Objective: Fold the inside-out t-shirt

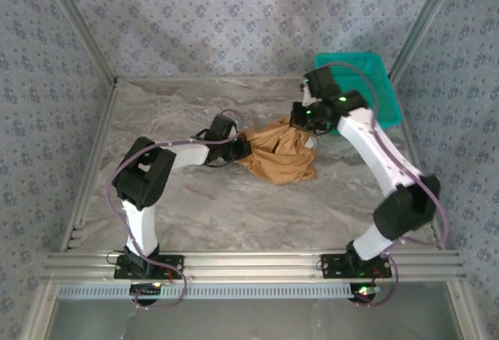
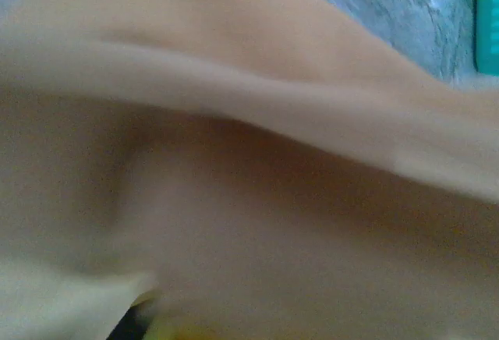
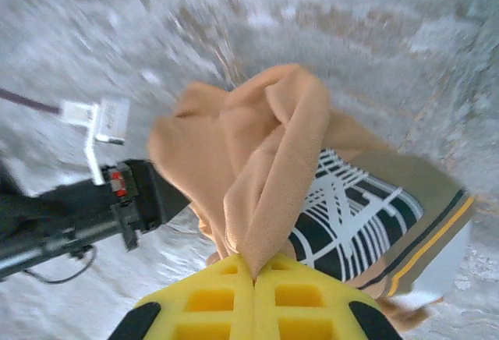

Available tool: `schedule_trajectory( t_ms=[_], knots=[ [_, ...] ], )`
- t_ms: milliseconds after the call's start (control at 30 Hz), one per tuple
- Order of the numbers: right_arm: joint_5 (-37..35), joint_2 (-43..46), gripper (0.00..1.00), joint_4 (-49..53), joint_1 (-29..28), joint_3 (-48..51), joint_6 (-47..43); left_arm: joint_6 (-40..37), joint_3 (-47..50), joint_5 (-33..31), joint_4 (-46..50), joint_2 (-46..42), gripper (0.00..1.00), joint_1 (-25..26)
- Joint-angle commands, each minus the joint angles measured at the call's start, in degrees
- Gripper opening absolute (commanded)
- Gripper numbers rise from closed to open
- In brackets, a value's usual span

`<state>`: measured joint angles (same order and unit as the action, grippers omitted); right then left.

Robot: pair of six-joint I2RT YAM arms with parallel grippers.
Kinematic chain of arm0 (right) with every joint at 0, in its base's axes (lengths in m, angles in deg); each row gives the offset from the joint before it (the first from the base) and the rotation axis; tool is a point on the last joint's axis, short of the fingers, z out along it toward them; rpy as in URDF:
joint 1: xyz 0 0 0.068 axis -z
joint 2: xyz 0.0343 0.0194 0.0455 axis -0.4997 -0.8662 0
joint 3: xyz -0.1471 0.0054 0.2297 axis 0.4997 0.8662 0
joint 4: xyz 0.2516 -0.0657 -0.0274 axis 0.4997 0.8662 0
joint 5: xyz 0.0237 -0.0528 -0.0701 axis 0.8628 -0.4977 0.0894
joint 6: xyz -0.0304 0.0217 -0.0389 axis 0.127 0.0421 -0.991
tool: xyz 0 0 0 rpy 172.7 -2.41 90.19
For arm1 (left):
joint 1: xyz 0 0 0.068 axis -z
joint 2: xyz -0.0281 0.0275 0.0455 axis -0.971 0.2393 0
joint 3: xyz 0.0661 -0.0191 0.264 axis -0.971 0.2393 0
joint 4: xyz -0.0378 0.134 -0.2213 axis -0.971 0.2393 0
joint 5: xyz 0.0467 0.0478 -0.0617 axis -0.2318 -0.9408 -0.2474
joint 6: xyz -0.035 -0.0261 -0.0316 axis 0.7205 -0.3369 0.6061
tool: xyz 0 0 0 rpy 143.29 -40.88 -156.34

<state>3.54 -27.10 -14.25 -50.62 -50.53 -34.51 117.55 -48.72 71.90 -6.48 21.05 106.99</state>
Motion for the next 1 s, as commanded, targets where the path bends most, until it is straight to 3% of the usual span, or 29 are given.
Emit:
schedule_trajectory(
  t_ms=[0, 200, 400, 433, 467, 533, 567, 767, 867, 967],
  knots=[
    [8.30, 6.86, 0.00, -0.78, 6.54, -0.27, 3.17, -3.87, 0.80, -0.72, 6.03, -7.16, 0.00, -4.46],
    [15.22, 11.02, 0.00, -3.38, 16.88, 3.78, 5.96, -11.59, 1.24, -4.93, 15.55, -17.28, 0.00, -10.13],
    [11.90, 4.24, 0.00, -7.39, 18.05, 10.54, 5.42, -12.82, 1.83, -5.12, 15.72, -23.09, 0.00, -8.18],
    [10.69, 2.12, 0.13, -7.51, 17.79, 11.36, 5.31, -12.45, 2.09, -5.00, 14.77, -23.47, 0.00, -7.06],
    [8.24, 0.23, 0.31, -6.62, 16.89, 11.46, 4.11, -11.97, 2.44, -4.72, 13.83, -23.61, 0.00, -5.80],
    [5.33, -0.98, 0.46, -5.90, 15.27, 11.84, 3.00, -10.58, 2.98, -3.99, 11.89, -23.29, 0.00, -3.80],
    [3.37, -0.60, 0.49, -5.73, 13.62, 12.28, 2.93, -9.80, 3.37, -3.14, 10.78, -22.89, 0.00, -2.96],
    [-6.69, 1.40, 0.43, -4.89, 0.52, 14.08, 4.48, -8.21, 4.60, -2.27, 8.11, -20.23, 0.00, -1.30],
    [-7.55, -1.43, 0.36, -6.22, -2.87, 15.35, 5.46, -8.11, 4.71, -2.36, 7.92, -20.01, 0.00, -1.30],
    [-6.32, -6.26, 0.39, -6.62, -4.52, 14.63, 5.82, -8.44, 4.28, -2.59, 8.73, -20.18, 0.00, -1.39]
  ],
)
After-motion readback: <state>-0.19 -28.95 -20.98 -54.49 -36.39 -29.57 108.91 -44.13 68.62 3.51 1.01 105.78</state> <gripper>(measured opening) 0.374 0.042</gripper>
